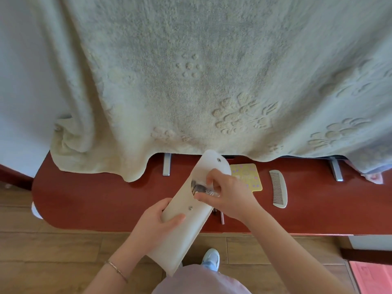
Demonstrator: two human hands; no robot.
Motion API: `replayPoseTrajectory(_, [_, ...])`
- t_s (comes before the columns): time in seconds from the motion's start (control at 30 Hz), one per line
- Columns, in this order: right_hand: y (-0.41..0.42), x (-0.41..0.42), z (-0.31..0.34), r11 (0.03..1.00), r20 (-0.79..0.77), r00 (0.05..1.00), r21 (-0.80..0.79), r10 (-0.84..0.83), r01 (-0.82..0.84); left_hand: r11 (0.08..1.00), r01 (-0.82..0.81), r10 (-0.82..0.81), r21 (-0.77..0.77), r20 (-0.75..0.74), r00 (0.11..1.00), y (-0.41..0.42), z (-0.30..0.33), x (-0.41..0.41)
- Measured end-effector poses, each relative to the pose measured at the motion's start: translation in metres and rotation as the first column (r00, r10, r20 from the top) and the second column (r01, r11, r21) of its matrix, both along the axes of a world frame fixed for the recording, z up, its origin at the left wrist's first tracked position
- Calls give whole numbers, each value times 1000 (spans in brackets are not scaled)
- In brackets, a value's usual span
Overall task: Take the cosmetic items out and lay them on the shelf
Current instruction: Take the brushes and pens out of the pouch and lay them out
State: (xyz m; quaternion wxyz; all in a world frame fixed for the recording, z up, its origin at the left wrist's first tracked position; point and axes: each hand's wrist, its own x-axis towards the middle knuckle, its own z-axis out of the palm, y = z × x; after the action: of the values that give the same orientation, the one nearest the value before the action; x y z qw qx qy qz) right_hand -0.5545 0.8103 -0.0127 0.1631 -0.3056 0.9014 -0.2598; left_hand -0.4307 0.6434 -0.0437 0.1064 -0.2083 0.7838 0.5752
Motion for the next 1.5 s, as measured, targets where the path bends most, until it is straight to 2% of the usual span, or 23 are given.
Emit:
replayPoseTrajectory(0.03, [-1, 0, -1, 998, -4, 1000, 55, 10, -10, 1000, 4, -4, -12, 1, 1000, -1, -2, 0])
replayPoseTrajectory(0.1, [-3, 0, -4, 999, 36, 999, 52, 9, -11, 999, 11, -11, -35, 4, 1000, -4, -6, 0])
replayPoseTrajectory(0.3, [-18, 0, -9, 990, 236, 970, -114, -52, 81, 999, -16, 18, -48, 23, 1000, -17, -7, 5])
replayPoseTrajectory(0.4, [-26, -1, -13, 947, 396, 906, -205, -152, 248, 998, -33, 35, -44, 41, 999, -23, -9, 8])
replayPoseTrajectory(0.5, [-32, -6, -12, 808, 549, 779, -283, -304, 516, 997, -63, 66, -54, 66, 996, -26, -12, 14])
replayPoseTrajectory(0.6, [-32, -22, -12, 578, 672, 642, -375, -369, 725, 990, -126, 132, -68, 83, 988, -31, -18, 25])
replayPoseTrajectory(0.67, [-27, -37, -10, 455, 701, 588, -403, -404, 794, 980, -187, 195, -70, 119, 974, -36, -22, 33])
replayPoseTrajectory(0.7, [-25, -43, -11, 440, 688, 586, -408, -428, 800, 973, -218, 227, -77, 137, 964, -38, -24, 38])
replayPoseTrajectory(0.73, [-24, -47, -12, 465, 651, 606, -406, -457, 787, 964, -252, 263, -88, 149, 953, -41, -26, 42])
replayPoseTrajectory(0.77, [-23, -51, -15, 531, 587, 651, -395, -482, 750, 954, -285, 297, -98, 153, 942, -43, -27, 45])
replayPoseTrajectory(0.87, [-34, -50, -31, 779, 419, 795, -264, -438, 568, 931, -348, 361, -105, 142, 922, -46, -28, 50])
replayPoseTrajectory(0.93, [-43, -48, -47, 856, 373, 834, -165, -406, 490, 927, -363, 373, -90, 138, 917, -44, -26, 48])
replayPoseTrajectory(1.23, [-51, -52, -60, 893, 288, 856, -5, -430, 450, 943, -333, 333, -18, 120, 935, -27, -20, 25])
replayPoseTrajectory(1.3, [-46, -45, -51, 895, 259, 875, -69, -410, 440, 947, -321, 322, -27, 113, 940, -25, -21, 21])
replayPoseTrajectory(1.4, [-42, -26, -41, 916, 335, 901, -193, -275, 351, 952, -304, 306, -33, 99, 947, -22, -23, 15])
replayPoseTrajectory(1.5, [-45, -11, -40, 956, 351, 925, -190, -148, 225, 953, -296, 300, -57, 92, 949, -17, -22, 8])
